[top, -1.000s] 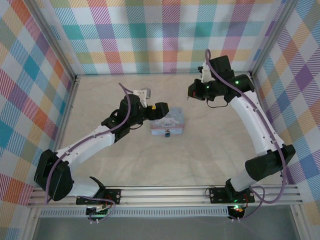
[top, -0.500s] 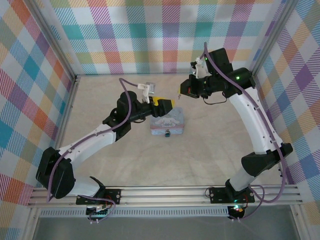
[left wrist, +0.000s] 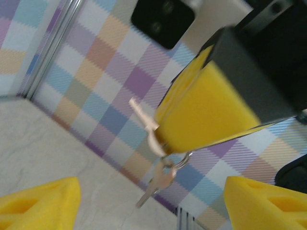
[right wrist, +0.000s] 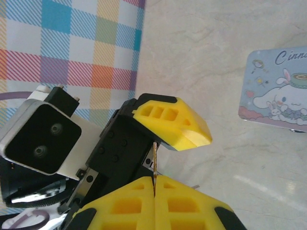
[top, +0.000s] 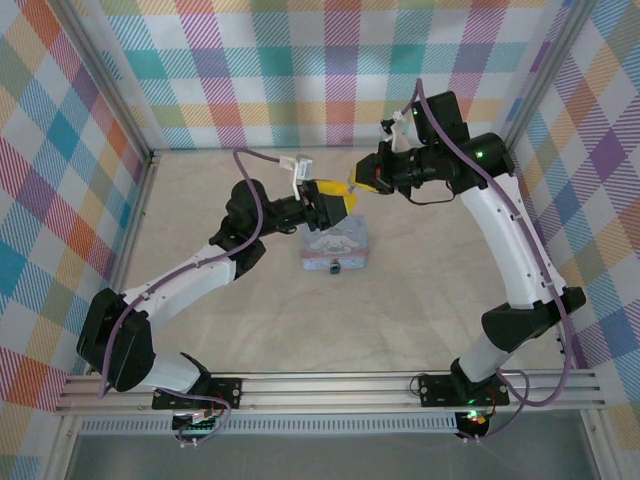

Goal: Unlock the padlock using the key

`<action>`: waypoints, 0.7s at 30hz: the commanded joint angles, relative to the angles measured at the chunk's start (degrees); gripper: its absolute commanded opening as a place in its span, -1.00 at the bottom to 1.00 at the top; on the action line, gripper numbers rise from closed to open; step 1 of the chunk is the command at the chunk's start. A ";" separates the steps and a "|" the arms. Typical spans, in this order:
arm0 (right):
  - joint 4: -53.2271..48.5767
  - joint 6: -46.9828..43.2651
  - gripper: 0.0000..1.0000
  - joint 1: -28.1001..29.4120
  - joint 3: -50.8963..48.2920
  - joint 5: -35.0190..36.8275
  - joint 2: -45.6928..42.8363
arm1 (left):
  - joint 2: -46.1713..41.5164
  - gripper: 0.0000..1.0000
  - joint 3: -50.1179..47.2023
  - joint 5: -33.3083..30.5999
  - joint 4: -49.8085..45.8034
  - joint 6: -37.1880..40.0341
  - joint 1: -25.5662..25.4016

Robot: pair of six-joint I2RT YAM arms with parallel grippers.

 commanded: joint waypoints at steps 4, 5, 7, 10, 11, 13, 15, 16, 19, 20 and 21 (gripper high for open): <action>8.04 8.00 -1.00 0.19 -3.64 -5.17 -2.76 | 1.85 0.51 -1.65 0.86 16.79 -11.61 1.93; 9.14 8.99 -1.00 0.13 -4.18 -5.83 -2.91 | 2.29 0.50 -1.79 0.89 18.12 -12.74 2.02; 11.05 10.70 -1.00 0.11 -5.15 -6.88 -3.12 | 3.02 0.47 -1.96 0.98 20.50 -14.57 2.02; 13.66 12.91 -1.00 0.02 -6.25 -8.29 -3.41 | 3.83 0.44 -2.08 1.08 22.21 -16.13 2.02; 14.46 13.45 -1.00 -0.03 -6.60 -8.83 -3.43 | 4.01 0.43 -2.14 1.08 22.42 -16.37 2.02; 15.19 14.11 -1.00 -0.23 -7.00 -8.62 -3.58 | 4.11 0.42 -2.31 1.08 22.67 -16.55 2.02; 16.46 15.10 -1.00 -0.80 -8.03 -8.56 -3.92 | 4.02 0.40 -2.43 1.20 22.99 -16.82 2.06; 17.56 15.80 -1.00 -1.09 -8.76 -8.98 -4.12 | 3.98 0.34 -2.41 1.46 22.97 -16.89 2.05; 19.38 17.04 -1.00 -1.73 -10.33 -9.06 -4.65 | 3.78 0.20 -2.57 1.63 22.37 -16.86 2.07; 19.64 17.21 -1.00 -1.89 -10.56 -8.96 -4.82 | 3.67 0.19 -2.73 1.53 21.93 -16.76 2.11; 19.83 17.35 -1.00 -2.00 -10.76 -8.88 -4.97 | 3.58 0.14 -2.93 1.41 21.73 -16.73 2.18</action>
